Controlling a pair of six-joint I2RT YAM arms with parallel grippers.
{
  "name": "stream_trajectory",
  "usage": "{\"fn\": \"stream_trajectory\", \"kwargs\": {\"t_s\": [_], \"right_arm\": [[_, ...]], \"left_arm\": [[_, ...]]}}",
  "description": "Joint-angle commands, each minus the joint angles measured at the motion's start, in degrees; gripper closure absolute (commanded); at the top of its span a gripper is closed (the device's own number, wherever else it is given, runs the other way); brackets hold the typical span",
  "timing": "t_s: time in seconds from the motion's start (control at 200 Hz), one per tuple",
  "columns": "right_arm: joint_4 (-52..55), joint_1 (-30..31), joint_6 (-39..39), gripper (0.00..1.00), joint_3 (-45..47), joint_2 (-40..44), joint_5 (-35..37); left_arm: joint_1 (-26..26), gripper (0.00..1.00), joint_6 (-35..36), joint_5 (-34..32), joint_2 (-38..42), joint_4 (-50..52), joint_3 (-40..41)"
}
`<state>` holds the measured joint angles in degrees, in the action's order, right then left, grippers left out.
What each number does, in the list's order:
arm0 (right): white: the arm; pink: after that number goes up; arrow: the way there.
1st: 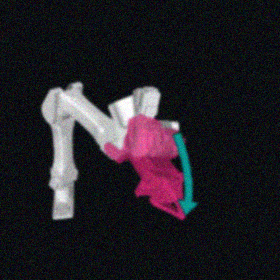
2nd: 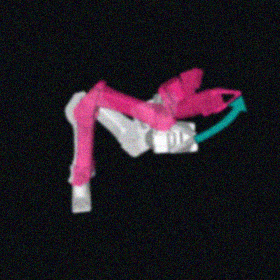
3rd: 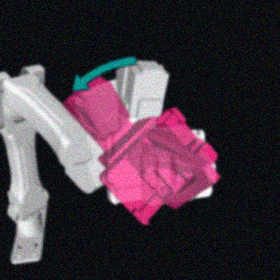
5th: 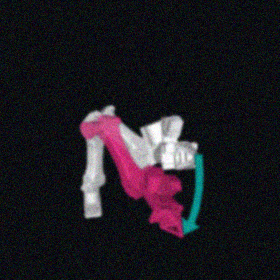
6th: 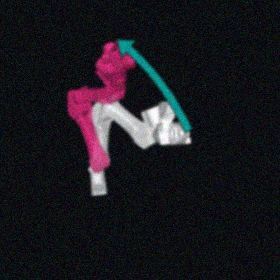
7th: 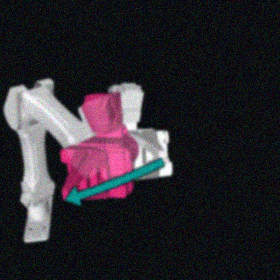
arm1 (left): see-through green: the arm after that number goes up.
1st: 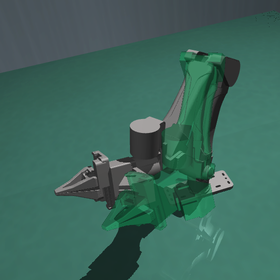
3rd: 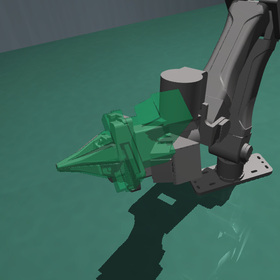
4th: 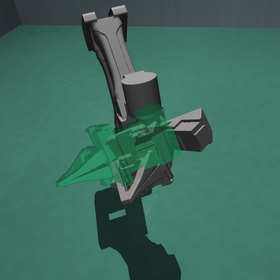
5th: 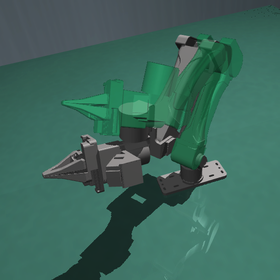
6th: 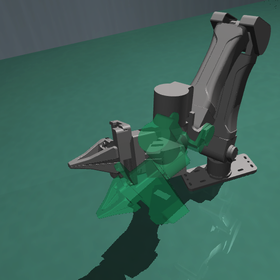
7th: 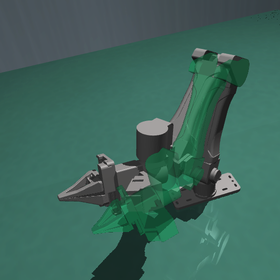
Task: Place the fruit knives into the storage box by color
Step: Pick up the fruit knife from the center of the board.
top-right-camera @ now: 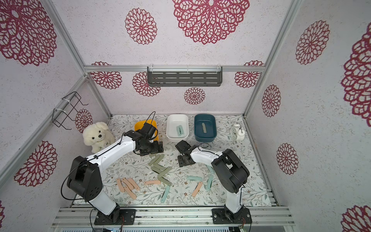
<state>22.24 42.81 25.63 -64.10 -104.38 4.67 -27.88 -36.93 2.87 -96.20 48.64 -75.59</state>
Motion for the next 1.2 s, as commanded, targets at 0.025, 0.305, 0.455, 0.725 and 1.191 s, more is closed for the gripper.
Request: {"fn": "stream_trajectory", "kwargs": {"t_s": [0.025, 0.305, 0.455, 0.725, 1.191], "right_arm": [[-1.72, 0.08, 1.24, 0.43, -0.26, 0.82, 1.67], [-0.47, 0.35, 1.24, 0.61, 0.55, 0.38, 1.88], [0.35, 0.35, 1.60, 0.68, 3.20, 2.14, 2.65], [0.45, 0.26, 1.37, 0.76, 3.33, 1.84, 3.76], [4.42, 0.17, 0.18, 0.78, -2.14, 7.29, 4.55]], "left_arm": [[-0.33, 0.03, -0.07, -0.64, 1.72, -1.48, 0.23], [-0.34, 0.03, 1.08, -2.31, 1.90, -0.39, -0.51], [-0.25, 0.03, 1.98, -2.87, 1.57, 0.02, -1.27], [-0.26, 0.03, 2.00, -2.90, 1.00, 0.09, -1.82], [0.14, 0.03, 2.42, -3.75, -0.20, 0.59, -3.93]]}}
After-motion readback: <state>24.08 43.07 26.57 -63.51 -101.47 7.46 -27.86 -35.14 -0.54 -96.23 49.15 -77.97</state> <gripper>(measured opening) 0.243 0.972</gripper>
